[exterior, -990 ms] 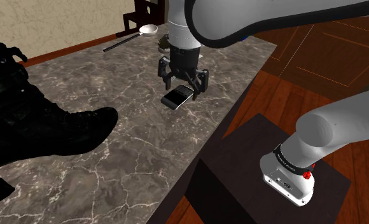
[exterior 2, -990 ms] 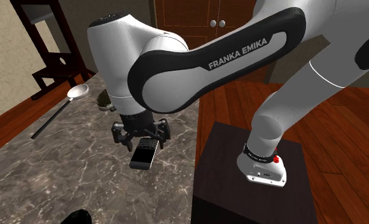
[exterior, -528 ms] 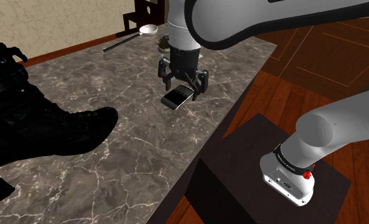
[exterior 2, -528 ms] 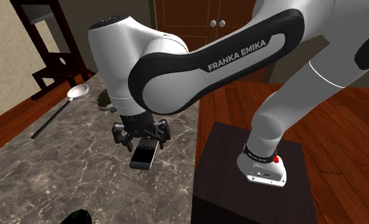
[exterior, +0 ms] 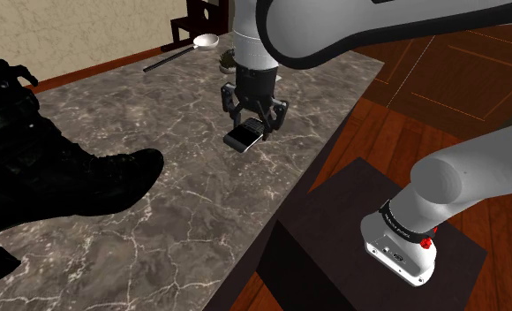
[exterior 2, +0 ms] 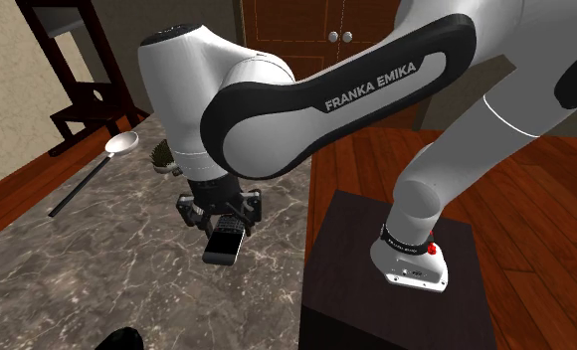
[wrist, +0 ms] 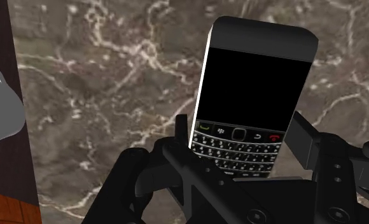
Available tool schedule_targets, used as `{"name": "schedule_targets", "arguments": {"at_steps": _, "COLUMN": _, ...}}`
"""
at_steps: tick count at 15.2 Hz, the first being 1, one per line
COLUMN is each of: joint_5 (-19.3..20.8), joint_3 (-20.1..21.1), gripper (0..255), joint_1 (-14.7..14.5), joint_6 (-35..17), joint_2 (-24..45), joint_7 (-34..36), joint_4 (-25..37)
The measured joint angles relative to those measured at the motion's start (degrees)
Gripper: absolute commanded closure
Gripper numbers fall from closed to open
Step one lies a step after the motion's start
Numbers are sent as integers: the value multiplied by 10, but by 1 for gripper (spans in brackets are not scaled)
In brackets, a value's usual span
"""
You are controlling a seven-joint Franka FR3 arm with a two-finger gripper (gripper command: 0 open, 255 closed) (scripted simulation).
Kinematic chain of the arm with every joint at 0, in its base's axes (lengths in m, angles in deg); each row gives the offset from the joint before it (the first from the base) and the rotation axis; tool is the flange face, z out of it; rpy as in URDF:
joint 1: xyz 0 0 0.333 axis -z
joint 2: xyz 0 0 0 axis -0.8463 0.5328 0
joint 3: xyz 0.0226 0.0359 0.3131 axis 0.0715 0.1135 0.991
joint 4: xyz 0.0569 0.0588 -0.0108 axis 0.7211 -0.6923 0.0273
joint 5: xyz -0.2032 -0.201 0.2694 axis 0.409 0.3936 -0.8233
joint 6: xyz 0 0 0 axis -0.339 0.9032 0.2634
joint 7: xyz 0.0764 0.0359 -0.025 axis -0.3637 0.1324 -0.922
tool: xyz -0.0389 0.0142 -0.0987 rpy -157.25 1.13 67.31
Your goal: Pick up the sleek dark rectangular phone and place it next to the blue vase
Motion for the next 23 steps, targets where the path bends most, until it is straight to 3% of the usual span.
{"name": "schedule_targets", "arguments": {"at_steps": 6, "joint_5": -2, "joint_3": -11, "gripper": 255, "joint_1": -3, "joint_6": 22, "joint_2": -9, "joint_7": -4, "joint_4": 14}}
{"name": "schedule_targets", "arguments": {"at_steps": 23, "joint_5": 14, "joint_3": -44, "gripper": 255, "joint_1": 2, "joint_6": 153, "joint_2": -12, "joint_7": 1, "joint_4": 139}}
